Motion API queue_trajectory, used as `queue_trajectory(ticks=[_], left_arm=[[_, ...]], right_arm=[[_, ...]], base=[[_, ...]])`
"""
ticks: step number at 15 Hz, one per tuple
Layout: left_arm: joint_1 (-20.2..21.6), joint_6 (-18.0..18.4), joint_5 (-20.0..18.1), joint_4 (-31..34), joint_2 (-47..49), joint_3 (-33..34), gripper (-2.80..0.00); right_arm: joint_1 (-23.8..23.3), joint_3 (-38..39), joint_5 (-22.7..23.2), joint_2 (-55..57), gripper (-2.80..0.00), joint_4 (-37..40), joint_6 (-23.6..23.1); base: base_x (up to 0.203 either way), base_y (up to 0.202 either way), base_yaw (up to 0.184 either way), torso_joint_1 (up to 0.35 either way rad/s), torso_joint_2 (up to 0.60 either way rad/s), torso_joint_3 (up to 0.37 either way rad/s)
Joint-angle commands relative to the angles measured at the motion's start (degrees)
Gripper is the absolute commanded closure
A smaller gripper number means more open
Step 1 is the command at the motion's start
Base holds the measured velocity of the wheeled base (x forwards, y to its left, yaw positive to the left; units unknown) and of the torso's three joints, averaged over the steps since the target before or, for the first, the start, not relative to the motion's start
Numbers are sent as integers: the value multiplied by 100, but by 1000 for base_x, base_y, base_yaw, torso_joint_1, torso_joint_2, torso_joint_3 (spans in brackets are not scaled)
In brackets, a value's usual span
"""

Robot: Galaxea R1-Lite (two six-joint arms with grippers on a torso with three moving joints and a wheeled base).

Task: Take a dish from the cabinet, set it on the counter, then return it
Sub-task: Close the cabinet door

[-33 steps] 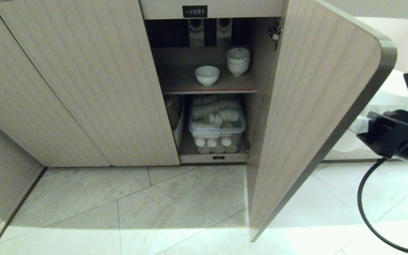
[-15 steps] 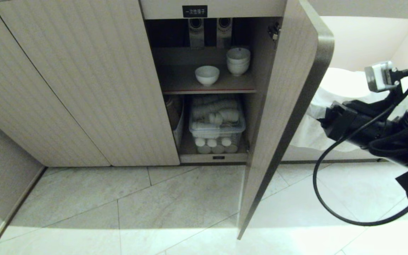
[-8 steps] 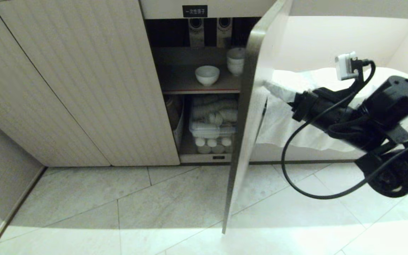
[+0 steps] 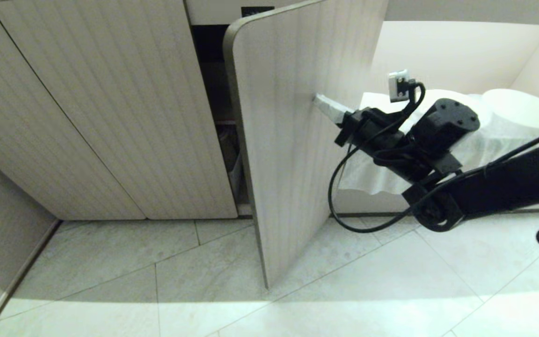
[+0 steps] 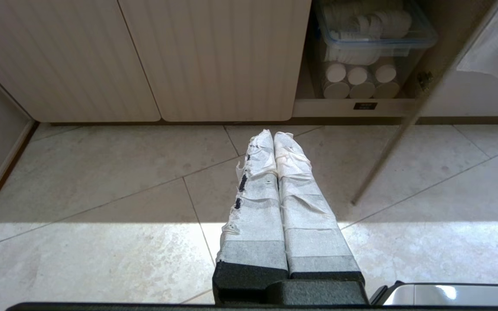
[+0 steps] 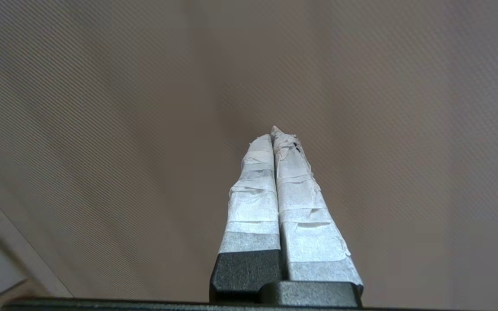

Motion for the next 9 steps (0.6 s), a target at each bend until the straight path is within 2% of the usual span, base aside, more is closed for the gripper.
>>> queue_trajectory(ticks=[1,9], left_arm=[[4,0,3,-4,0,1,0],[5,-8,3,-2,0,1,0]], right_arm=[[8,-775,-150,629,0,81,-99],[-15,-3918,-2021,2305,0,1255,-581]], base=[[0,0,0,0,0,0],[0,0,0,0,0,0]])
